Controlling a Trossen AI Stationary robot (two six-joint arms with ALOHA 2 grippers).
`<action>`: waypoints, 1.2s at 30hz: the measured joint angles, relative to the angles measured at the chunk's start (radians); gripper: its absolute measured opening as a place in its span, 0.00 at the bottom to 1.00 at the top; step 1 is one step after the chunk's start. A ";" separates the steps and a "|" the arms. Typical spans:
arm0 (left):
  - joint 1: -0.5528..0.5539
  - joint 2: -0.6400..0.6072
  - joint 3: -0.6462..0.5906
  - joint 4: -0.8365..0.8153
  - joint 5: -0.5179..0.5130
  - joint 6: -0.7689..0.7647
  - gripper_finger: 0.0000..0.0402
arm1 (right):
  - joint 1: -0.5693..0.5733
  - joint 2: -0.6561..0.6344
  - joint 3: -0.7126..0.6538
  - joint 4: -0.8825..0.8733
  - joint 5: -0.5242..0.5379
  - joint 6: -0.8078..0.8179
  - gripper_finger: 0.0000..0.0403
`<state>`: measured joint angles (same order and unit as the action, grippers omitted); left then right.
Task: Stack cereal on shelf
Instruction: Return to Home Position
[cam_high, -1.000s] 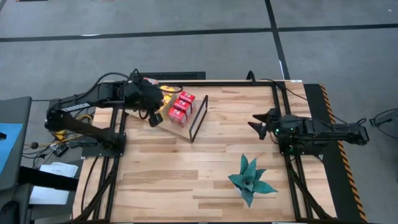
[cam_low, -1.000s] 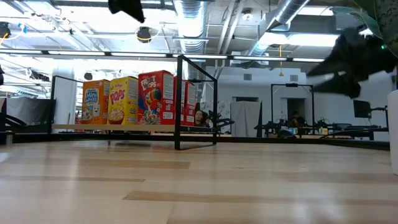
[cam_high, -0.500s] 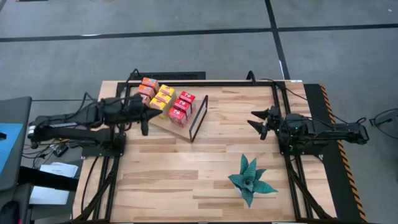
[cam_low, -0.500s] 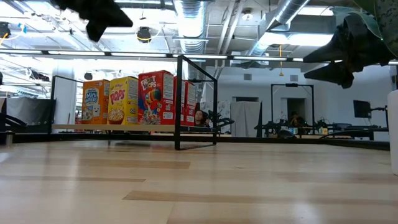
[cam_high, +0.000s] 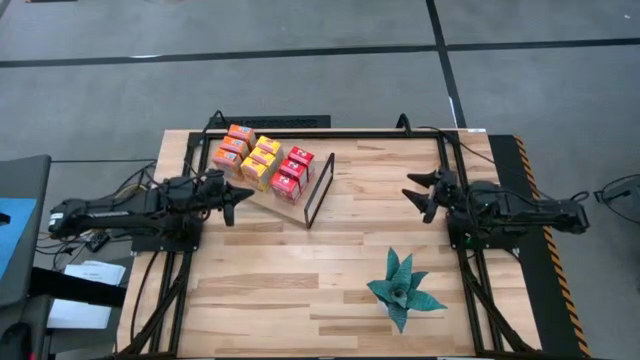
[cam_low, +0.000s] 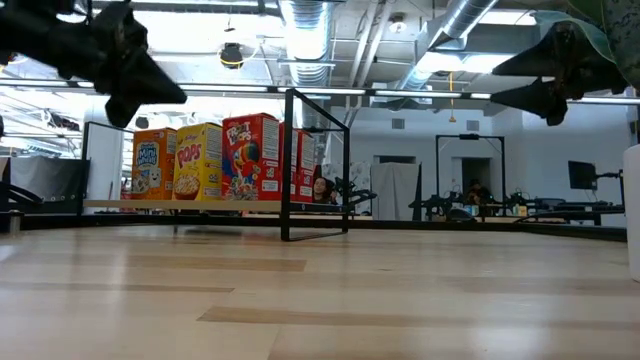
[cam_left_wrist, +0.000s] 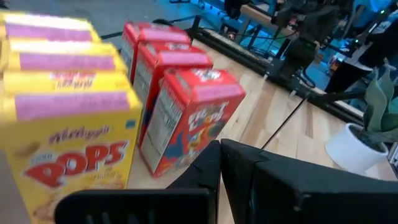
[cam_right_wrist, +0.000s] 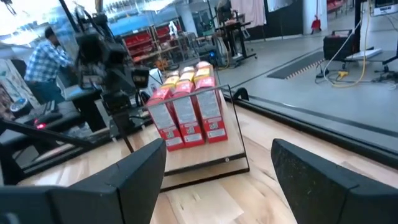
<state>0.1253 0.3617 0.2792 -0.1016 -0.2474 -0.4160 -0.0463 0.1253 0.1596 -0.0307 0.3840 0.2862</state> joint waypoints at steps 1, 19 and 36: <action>0.000 -0.010 -0.016 0.001 0.000 0.000 0.00 | 0.000 -0.012 0.000 0.001 0.000 -0.001 0.79; -0.002 -0.081 -0.238 0.184 0.028 -0.108 0.00 | 0.034 -0.105 -0.141 0.079 -0.104 0.106 0.79; -0.002 -0.081 -0.269 0.168 0.002 -0.150 0.00 | 0.045 -0.080 -0.152 0.102 -0.066 0.056 0.79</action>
<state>0.1234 0.2809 0.0101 0.0663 -0.2451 -0.5660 -0.0017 0.0456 0.0078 0.0716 0.3184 0.3420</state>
